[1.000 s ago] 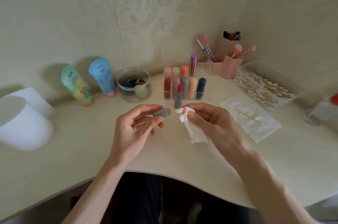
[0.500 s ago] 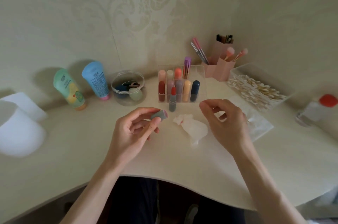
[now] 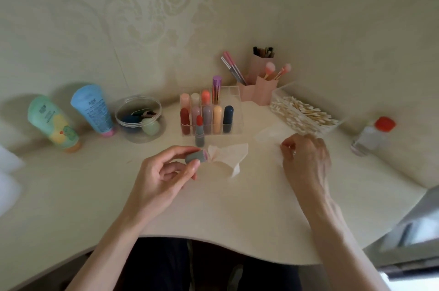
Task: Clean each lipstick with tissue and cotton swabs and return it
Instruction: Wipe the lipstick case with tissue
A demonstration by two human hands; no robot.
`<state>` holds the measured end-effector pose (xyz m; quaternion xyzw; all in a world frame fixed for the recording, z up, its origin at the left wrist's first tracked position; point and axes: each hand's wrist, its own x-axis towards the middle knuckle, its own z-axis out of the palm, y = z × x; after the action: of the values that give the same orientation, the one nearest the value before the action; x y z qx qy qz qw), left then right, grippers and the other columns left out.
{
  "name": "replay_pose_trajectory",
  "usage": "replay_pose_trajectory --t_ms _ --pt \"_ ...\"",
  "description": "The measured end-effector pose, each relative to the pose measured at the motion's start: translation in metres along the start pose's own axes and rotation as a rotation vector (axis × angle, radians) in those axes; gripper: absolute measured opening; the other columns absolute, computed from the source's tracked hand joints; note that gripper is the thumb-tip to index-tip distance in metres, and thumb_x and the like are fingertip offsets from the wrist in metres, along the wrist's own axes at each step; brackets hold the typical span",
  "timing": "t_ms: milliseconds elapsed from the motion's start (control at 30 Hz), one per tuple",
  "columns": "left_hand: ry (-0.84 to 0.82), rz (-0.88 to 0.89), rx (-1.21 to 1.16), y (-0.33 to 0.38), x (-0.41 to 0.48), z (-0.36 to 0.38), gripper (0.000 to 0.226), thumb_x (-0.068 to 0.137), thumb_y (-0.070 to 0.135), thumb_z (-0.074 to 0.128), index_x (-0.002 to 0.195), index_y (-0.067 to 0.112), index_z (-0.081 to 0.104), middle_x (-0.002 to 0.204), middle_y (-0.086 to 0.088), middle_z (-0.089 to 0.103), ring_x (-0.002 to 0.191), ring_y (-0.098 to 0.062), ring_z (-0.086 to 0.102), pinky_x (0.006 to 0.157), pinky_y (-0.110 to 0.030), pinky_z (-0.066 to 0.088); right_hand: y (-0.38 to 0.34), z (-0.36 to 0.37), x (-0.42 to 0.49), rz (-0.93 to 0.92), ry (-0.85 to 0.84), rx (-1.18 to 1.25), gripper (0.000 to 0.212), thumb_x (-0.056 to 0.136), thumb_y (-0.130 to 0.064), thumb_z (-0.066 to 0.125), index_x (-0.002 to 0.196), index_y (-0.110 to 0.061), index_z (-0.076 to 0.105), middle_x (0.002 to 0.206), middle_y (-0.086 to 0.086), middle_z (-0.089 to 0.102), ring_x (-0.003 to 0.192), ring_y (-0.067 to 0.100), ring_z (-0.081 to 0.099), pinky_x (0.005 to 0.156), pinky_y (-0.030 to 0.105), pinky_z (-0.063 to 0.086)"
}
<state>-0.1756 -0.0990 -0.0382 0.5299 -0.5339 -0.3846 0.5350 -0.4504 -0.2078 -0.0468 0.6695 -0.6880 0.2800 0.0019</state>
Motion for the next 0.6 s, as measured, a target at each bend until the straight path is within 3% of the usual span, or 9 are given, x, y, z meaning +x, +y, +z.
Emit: replay_pose_trajectory --t_ms 133,200,267,400,600 --pt "-0.012 0.0 -0.015 0.0 0.0 0.001 0.023 0.093 0.019 0.072 0.115 0.016 0.075 0.093 -0.01 0.075 0.079 -0.027 0.072 0.062 -0.026 0.052 -0.006 -0.005 -0.002 -0.134 0.03 0.185 0.005 0.097 -0.014 0.071 0.099 -0.017 0.074 0.099 0.004 0.071 0.098 0.03 0.061 0.082 0.039 0.044" --pt "-0.02 -0.005 -0.02 0.001 0.0 -0.002 0.022 0.093 0.02 0.071 0.115 0.016 0.075 0.094 -0.011 0.075 0.078 -0.026 0.071 0.061 -0.026 0.052 -0.018 -0.012 -0.004 -0.153 -0.079 0.456 0.01 0.1 -0.013 0.067 0.099 -0.022 0.071 0.09 -0.012 0.071 0.087 0.009 0.064 0.075 0.023 0.046" --pt "-0.016 -0.005 -0.016 0.003 -0.001 -0.007 0.022 0.094 0.02 0.07 0.115 0.016 0.075 0.097 -0.01 0.076 0.078 -0.027 0.071 0.061 -0.028 0.052 -0.034 -0.019 -0.008 -0.187 -0.187 0.63 0.014 0.101 -0.012 0.066 0.099 -0.024 0.07 0.08 -0.015 0.069 0.079 0.005 0.066 0.068 0.012 0.043" --pt "0.038 -0.024 -0.029 0.005 -0.005 -0.025 0.022 0.093 0.02 0.07 0.114 0.016 0.075 0.102 -0.01 0.077 0.078 -0.028 0.071 0.061 -0.03 0.052 -0.063 -0.022 -0.018 -0.256 -0.339 0.862 0.017 0.094 -0.006 0.074 0.097 -0.022 0.079 0.078 -0.014 0.075 0.064 0.011 0.064 0.065 0.019 0.052" --pt "0.078 -0.087 -0.081 0.0 -0.01 -0.042 0.024 0.094 0.022 0.068 0.114 0.013 0.076 0.103 -0.01 0.077 0.078 -0.025 0.07 0.062 -0.028 0.05 -0.096 -0.008 -0.026 -0.434 -0.38 0.786 0.01 0.1 -0.02 0.069 0.093 -0.025 0.073 0.074 -0.02 0.065 0.06 0.011 0.058 0.061 0.015 0.042"
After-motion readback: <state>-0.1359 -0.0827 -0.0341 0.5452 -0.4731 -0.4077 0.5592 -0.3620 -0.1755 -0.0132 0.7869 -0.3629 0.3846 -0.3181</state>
